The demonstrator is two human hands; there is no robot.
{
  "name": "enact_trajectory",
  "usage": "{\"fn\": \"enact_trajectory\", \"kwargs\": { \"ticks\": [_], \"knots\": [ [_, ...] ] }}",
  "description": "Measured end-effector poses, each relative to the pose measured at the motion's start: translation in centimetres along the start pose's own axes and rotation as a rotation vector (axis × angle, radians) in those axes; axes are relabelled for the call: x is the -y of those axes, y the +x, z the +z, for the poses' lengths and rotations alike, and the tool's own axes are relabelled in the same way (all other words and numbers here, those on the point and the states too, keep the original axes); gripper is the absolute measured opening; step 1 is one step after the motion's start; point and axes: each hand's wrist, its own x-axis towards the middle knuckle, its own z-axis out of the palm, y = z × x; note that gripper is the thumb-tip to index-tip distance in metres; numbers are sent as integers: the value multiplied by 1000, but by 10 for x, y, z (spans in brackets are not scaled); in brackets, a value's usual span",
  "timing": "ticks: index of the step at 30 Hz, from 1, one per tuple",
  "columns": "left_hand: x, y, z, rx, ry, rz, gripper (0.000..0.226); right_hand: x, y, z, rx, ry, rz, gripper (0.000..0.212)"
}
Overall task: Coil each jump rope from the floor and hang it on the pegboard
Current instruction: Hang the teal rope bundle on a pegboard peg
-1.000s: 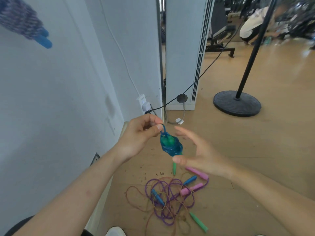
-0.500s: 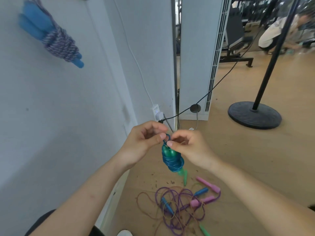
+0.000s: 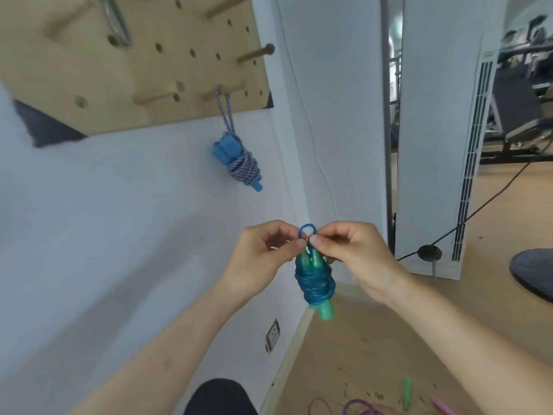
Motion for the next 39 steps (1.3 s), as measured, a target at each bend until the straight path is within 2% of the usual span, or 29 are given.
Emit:
{"fn": "enact_trajectory", "kwargs": {
  "ticks": [5, 9, 22, 25, 29, 36, 39],
  "knots": [
    [-46, -4, -42, -172, -75, 22, 3, 54, 29, 32, 113, 195, -8, 14],
    [-78, -5, -72, -248, -72, 42, 12, 91, 49, 57, 197, 351, 41, 26],
    [-175, 27, -159, -550, -79, 249, 15, 211, 110, 136, 317, 445, -107, 7],
    [-184, 36, -172, -588, -86, 269, 16, 222, 123, 152, 310, 458, -133, 7],
    [-189, 49, -183, -635, -99, 241, 17, 227, 138, 172, 263, 530, -92, 20],
    [-189, 63, -194, -718, -75, 215, 13, 227, 158, 189, 259, 572, -50, 26],
    [-192, 65, -198, -744, -96, 204, 11, 226, 164, 192, 269, 555, -28, 21]
  ]
}}
